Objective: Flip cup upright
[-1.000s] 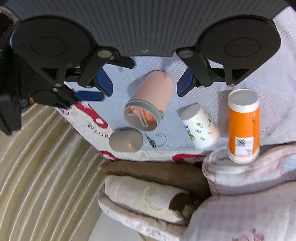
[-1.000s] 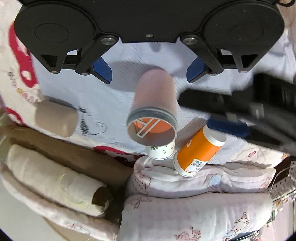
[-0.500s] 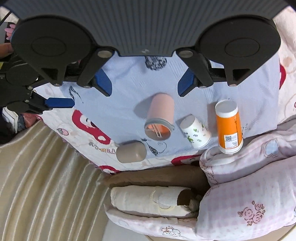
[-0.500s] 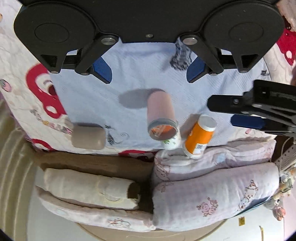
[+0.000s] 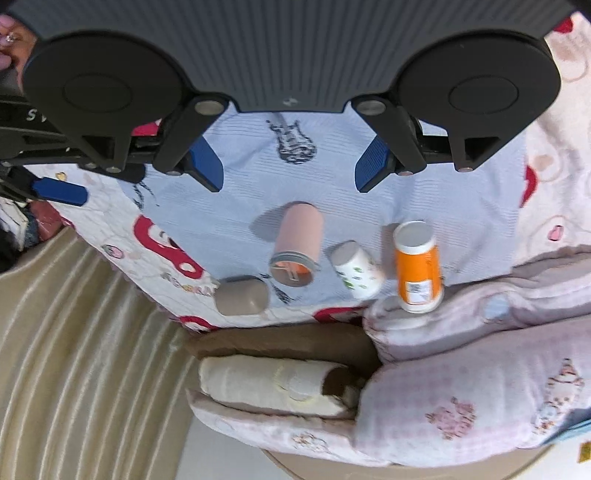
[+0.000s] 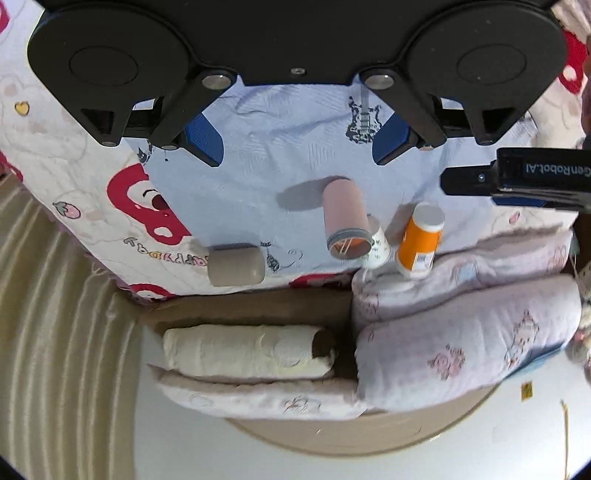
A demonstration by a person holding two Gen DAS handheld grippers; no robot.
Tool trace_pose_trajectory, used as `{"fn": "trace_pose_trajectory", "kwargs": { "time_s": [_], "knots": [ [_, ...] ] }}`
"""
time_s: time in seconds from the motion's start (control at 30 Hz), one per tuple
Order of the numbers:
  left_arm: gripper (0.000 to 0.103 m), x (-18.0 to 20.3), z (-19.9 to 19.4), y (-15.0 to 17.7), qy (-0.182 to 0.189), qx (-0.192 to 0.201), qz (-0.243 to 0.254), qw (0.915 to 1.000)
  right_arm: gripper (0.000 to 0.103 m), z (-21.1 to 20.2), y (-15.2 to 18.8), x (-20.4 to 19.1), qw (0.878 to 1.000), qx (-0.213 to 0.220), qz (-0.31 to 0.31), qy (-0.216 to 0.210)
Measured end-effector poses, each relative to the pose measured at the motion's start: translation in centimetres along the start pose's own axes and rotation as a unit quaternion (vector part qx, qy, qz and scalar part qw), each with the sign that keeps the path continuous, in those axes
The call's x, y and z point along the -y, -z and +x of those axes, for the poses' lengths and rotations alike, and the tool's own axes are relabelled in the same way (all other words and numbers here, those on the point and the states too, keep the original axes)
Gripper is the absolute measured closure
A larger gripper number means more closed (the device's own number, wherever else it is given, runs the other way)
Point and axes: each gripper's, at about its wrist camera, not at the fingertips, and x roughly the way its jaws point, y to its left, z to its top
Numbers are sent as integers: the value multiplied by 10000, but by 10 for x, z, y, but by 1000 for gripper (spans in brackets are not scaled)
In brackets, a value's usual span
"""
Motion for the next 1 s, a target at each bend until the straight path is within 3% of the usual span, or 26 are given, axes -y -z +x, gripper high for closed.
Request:
{"fn": "trace_pose_trajectory", "kwargs": {
  "time_s": [0.23, 0.3, 0.47, 1.0],
  "knots": [
    [23, -3, -15, 11, -251, 167, -24, 9995, 10, -2, 13, -2, 9991, 201, 191, 309],
    [22, -4, -16, 13, -200, 192, -87, 9996, 5, -3, 14, -6, 9983, 251, 143, 506],
    [12, 2, -15, 16, -233, 332, 12, 9992, 1, -9, 17, -12, 9967, 506, 115, 630],
    [5, -6, -1, 24, -368, 280, 63, 9989, 0, 0, 24, -17, 9955, 350, 151, 870]
  ]
}}
